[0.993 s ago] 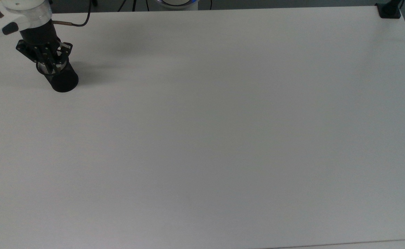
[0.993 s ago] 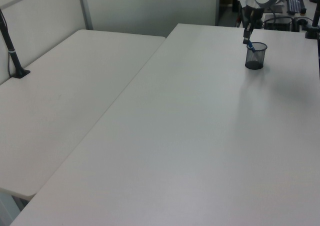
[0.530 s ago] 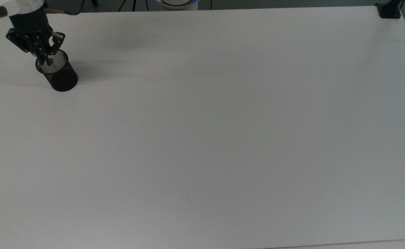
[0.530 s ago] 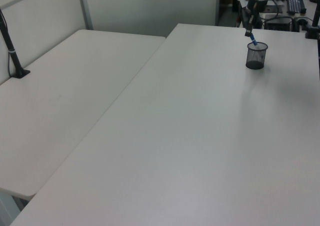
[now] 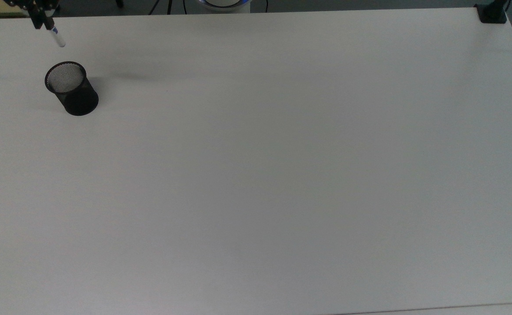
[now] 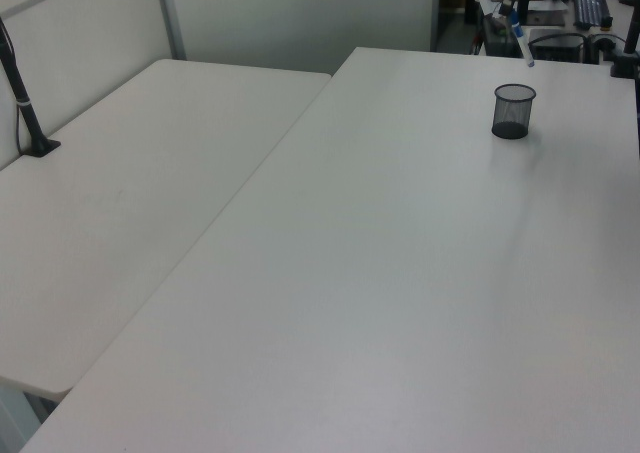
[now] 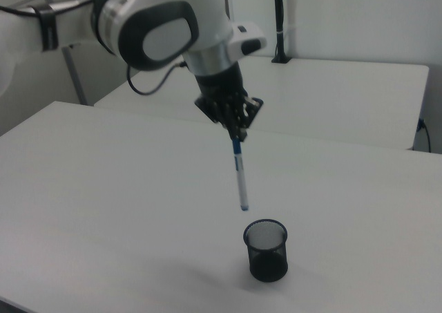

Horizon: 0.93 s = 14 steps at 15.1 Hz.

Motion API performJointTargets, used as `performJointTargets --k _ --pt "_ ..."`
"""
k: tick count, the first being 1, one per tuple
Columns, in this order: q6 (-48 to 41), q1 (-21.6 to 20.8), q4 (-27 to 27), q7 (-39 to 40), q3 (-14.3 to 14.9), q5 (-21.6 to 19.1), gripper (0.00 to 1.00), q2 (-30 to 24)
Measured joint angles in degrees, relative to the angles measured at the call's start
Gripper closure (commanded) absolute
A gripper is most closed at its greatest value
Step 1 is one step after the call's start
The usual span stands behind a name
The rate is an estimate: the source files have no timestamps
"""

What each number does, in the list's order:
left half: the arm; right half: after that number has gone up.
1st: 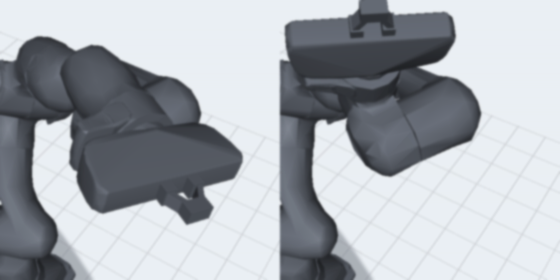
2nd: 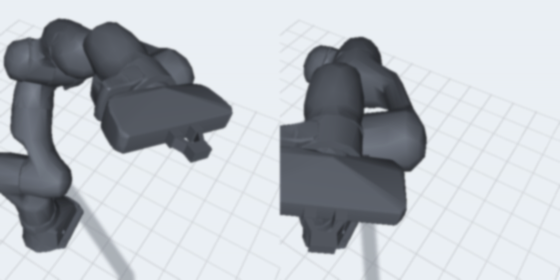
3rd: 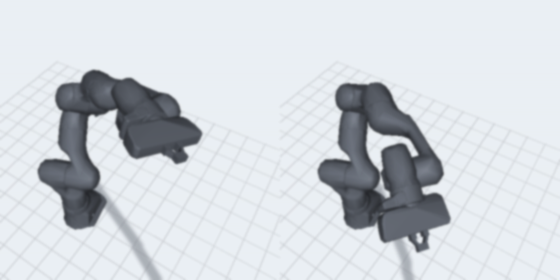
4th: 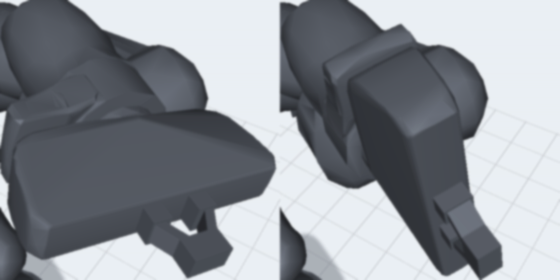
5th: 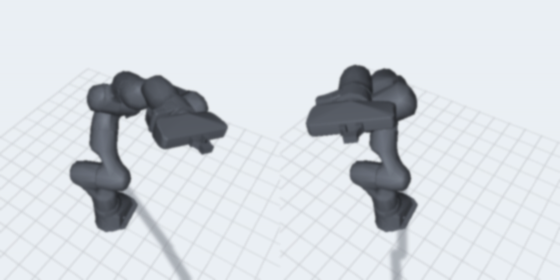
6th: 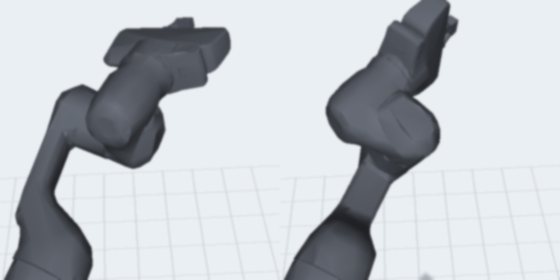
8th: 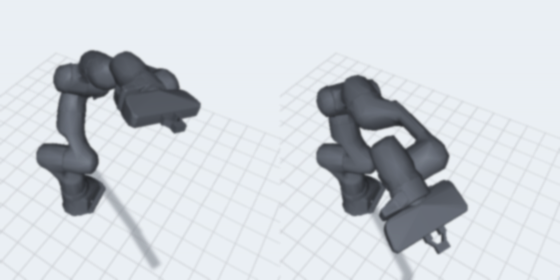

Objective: Remove the marker
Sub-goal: 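Lift the marker straight up out of the mesh cup, then carry the marker beside the cup and release it onto the table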

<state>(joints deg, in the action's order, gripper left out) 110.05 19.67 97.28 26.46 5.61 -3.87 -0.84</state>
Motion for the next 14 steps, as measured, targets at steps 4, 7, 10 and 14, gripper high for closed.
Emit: performJointTargets --k 4,7,10,14 --pt "-7.51 -1.97 -3.56 -4.24 -3.14 -2.20 0.99 -1.27" --pt "-8.18 -3.81 -2.95 -11.74 -7.42 -2.21 0.99 0.37" --pt "-8.17 -7.19 -2.08 -19.31 -9.07 -2.21 0.99 5.41" --pt "-4.73 -10.00 -1.03 -23.49 -9.11 -2.11 0.98 13.15"
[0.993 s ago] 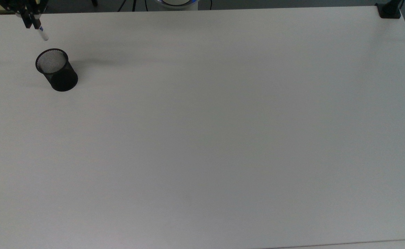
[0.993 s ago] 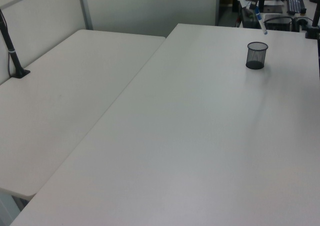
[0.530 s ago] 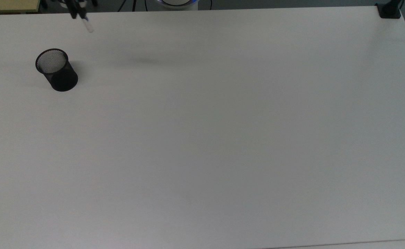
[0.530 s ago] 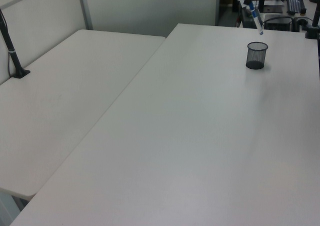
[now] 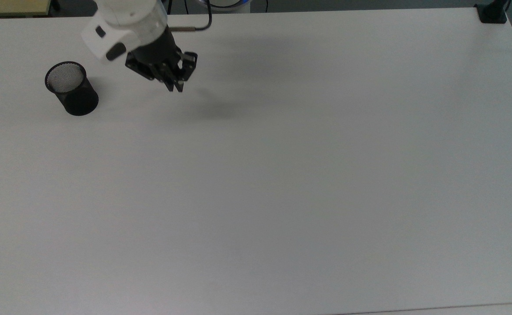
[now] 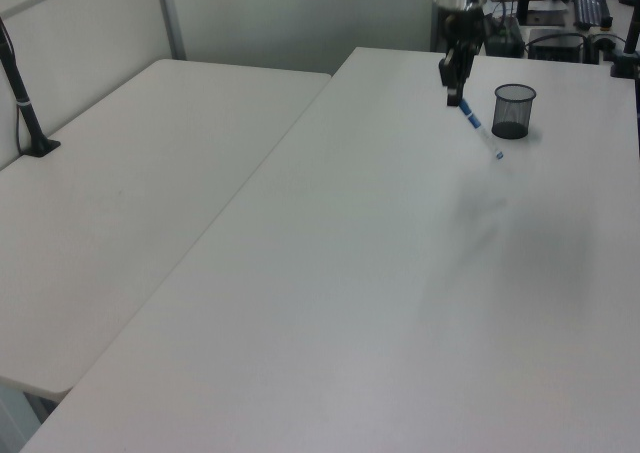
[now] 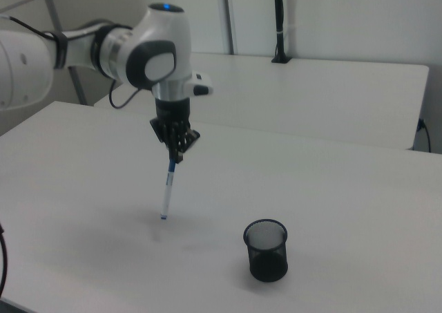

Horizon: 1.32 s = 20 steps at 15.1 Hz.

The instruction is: Remove the marker

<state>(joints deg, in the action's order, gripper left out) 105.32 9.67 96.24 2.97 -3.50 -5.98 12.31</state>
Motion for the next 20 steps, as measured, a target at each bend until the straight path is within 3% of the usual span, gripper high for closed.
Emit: performJointTargets --k 3,7,9,14,16,20 --pt "9.64 -0.91 3.53 -1.85 0.00 1.43 0.98 4.27" --pt "15.39 -1.37 4.65 -2.94 0.00 4.94 0.98 8.05" --pt "18.29 -1.84 4.72 -3.51 0.00 5.97 0.93 9.55" --pt "22.46 -2.45 4.75 -3.81 0.00 6.36 0.56 12.02" --pt "22.49 -2.45 4.73 -3.83 0.00 6.37 0.30 12.07" --pt "22.50 -2.33 4.50 -3.91 0.08 6.39 0.20 12.04"
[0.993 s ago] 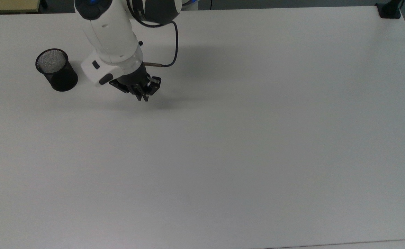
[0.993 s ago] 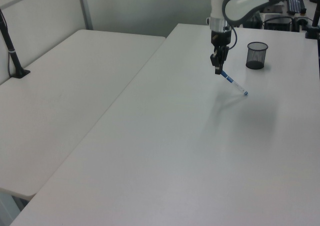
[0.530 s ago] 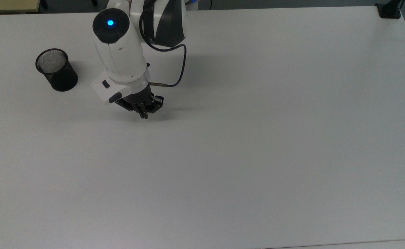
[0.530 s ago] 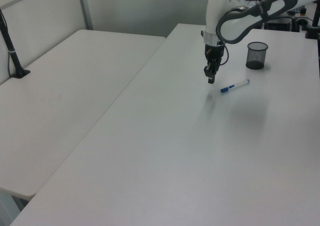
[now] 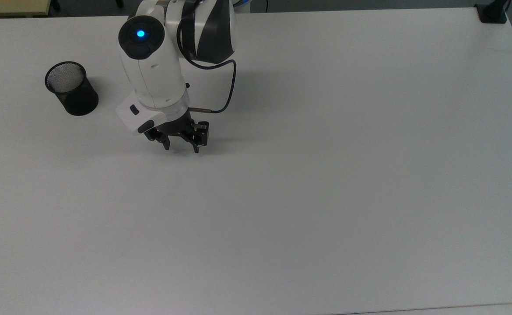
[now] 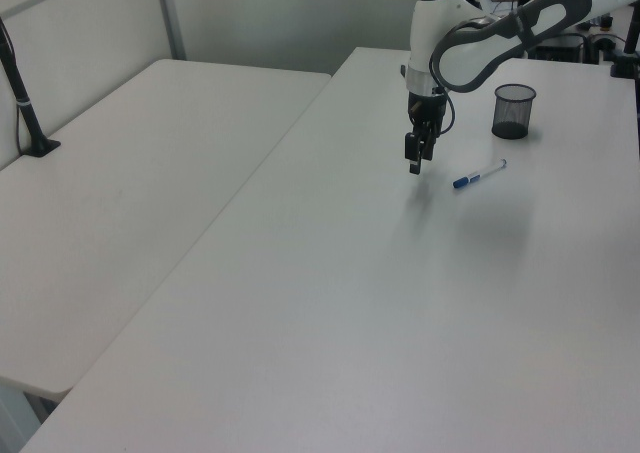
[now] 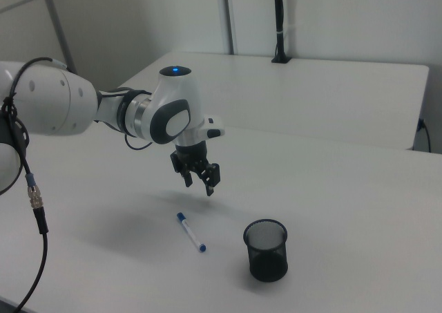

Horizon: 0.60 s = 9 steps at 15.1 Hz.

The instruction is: Remove the marker

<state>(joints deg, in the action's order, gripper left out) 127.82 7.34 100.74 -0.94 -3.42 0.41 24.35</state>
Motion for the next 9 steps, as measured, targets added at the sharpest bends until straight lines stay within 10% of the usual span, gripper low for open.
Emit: performJointTargets --k 9 --pt "-6.21 3.41 0.71 4.04 0.39 2.28 0.00 -6.76"
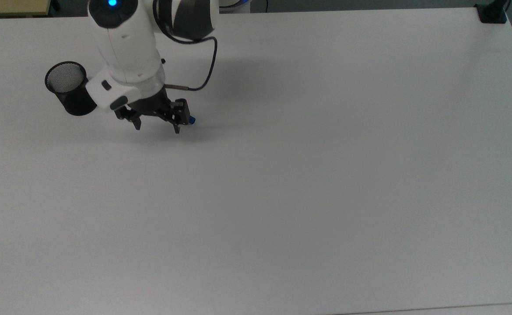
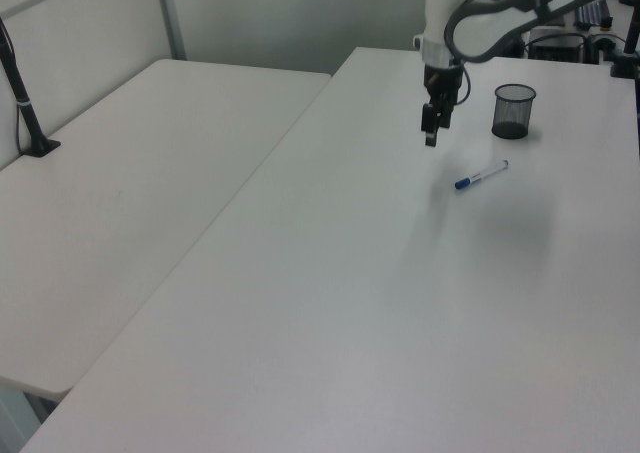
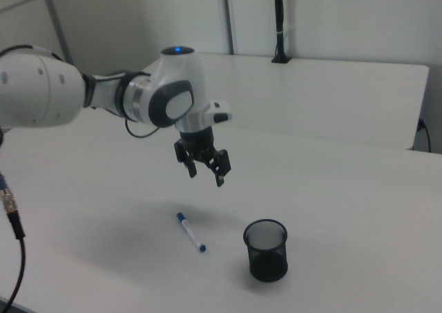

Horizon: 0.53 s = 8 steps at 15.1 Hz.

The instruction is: Remove the marker

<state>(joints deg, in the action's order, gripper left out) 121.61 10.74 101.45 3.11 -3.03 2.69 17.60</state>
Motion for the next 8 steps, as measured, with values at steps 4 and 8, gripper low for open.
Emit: performJointTargets --k 4,8 --pt "-6.97 0.73 -0.76 0.03 -0.02 0.00 0.00 -9.80" --pt "-16.10 0.22 -5.06 -0.24 -0.09 -0.01 0.00 -14.74"
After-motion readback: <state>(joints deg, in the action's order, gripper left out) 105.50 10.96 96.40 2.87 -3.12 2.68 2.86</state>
